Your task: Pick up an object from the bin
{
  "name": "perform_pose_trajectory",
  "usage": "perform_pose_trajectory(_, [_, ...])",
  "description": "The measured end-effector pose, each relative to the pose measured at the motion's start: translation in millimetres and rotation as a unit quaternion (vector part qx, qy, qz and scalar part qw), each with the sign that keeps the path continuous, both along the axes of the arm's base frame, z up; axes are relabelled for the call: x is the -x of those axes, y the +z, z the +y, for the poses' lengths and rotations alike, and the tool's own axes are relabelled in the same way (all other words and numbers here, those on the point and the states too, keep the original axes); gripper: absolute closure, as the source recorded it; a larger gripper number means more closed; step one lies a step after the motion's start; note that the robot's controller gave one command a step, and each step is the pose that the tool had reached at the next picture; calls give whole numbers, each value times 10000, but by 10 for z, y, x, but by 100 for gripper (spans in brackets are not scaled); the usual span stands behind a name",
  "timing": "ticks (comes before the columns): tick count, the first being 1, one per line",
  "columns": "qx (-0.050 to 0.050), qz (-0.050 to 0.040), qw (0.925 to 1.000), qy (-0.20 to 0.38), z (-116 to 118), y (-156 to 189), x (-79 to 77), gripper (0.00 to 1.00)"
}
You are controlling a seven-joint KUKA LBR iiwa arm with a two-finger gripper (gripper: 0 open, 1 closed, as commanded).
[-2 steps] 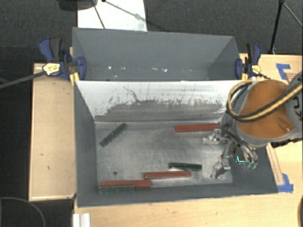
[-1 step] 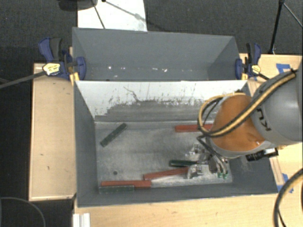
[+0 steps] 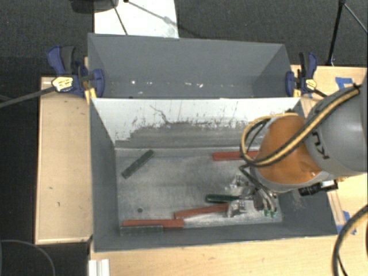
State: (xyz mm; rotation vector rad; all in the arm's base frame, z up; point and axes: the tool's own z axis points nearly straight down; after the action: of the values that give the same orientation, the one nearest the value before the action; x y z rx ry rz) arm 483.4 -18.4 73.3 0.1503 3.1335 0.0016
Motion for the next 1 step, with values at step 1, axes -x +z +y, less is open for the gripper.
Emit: perform_pose_trajectory(1, [0, 53, 10000, -8, 10, 478, 9, 100])
